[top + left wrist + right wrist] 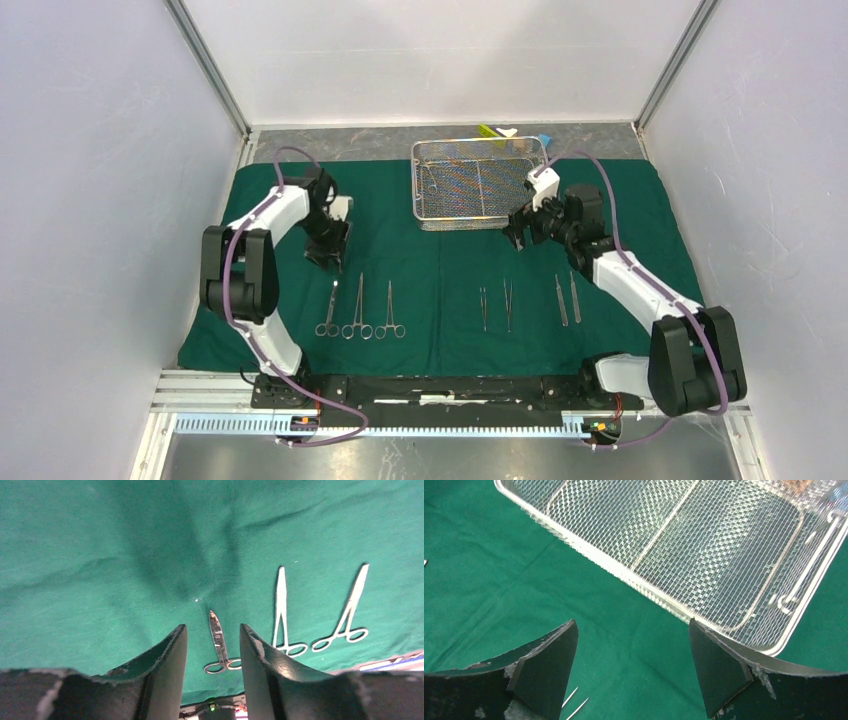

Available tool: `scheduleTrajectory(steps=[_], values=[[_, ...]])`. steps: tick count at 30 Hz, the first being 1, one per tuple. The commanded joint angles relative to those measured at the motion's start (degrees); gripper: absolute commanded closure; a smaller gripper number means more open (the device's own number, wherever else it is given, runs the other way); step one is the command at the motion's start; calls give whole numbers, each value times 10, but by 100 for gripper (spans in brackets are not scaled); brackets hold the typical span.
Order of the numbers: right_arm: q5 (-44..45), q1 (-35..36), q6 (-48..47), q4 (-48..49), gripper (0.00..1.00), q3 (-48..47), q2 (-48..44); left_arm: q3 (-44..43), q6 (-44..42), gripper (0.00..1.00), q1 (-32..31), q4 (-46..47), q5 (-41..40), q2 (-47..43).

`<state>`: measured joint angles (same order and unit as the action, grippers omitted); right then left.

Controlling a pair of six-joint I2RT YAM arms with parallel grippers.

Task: Open and lay out the surgical kit
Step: Adjust the medical item in the surgical kit.

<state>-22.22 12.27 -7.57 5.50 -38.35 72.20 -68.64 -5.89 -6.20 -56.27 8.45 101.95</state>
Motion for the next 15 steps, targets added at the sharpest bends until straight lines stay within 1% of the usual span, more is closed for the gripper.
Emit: scheduleTrajectory(steps=[1,3,5,8,10,12,15], values=[[11,12,-15,11,12,-88,36,-49,-6,46,1,13,2,-73],[25,26,-21,11,12,-128,71,-53,-9,39,1,30,9,-93],[37,41,-25,8,12,-176,112,-58,-7,30,1,48,12,-112],[45,58,-25,-11,13,-259,191,-58,6,13,2,78,4,-139],[49,70,-28,-29,13,-315,245,-55,13,5,2,99,-4,-155],[58,82,-37,-46,13,-372,297,-53,14,2,2,118,-7,-169],[57,99,-46,-85,13,-465,381,-50,12,1,2,148,-1,-184]])
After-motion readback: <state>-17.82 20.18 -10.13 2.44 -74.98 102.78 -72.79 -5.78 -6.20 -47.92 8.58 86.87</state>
